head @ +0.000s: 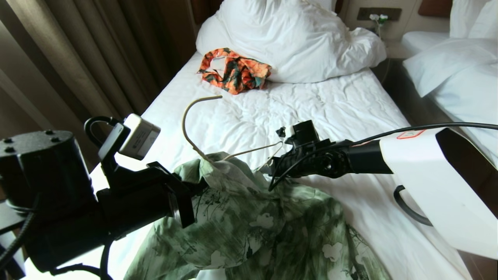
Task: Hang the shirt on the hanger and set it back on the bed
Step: Hook the other side of the shirt onto the hanger
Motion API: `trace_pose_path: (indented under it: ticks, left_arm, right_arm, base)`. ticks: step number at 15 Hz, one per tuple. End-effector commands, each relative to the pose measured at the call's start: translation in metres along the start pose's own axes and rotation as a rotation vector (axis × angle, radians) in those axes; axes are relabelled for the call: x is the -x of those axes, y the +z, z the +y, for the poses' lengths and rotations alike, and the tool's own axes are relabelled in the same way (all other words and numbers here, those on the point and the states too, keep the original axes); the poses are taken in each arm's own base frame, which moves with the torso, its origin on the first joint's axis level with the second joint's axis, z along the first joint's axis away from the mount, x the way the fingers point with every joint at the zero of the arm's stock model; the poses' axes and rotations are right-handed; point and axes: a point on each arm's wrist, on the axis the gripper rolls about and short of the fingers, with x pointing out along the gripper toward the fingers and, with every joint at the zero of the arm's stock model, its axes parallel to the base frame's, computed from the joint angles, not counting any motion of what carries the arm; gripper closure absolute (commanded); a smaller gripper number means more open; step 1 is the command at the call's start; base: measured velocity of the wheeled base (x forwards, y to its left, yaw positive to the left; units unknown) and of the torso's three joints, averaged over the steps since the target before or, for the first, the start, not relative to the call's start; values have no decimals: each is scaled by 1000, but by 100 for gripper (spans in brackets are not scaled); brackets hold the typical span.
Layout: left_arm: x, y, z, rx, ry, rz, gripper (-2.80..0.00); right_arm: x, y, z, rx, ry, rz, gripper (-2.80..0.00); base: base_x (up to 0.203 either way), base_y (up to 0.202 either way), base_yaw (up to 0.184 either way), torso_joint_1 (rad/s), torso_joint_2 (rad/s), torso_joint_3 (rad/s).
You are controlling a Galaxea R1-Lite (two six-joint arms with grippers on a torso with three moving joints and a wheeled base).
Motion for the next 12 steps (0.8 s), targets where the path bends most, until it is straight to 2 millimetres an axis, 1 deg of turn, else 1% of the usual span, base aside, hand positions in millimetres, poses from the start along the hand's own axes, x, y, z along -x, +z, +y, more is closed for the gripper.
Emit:
trace_pose_path:
  ticks: [1,5,7,12]
  left_arm:
    - [0,0,0,-1,-1,-4,0]
    - [0,0,0,0,-1,-3,0]
    - [0,1,0,-1,1,-6,0]
    - [-2,-2,0,4,2,8,0]
  right_arm:
    - [-2,-1,-1,-4,-2,2,0]
    - [8,6,1,-11,-9,-15,0]
    - [20,13,-3,-25,-33,-33,0]
    - [56,24,-15,-163,-77,-72,0]
  base:
    - [0,0,0,0,0,0]
    - [0,0,0,0,0,0]
    - [0,0,0,0,0,0]
    - [0,0,0,0,0,0]
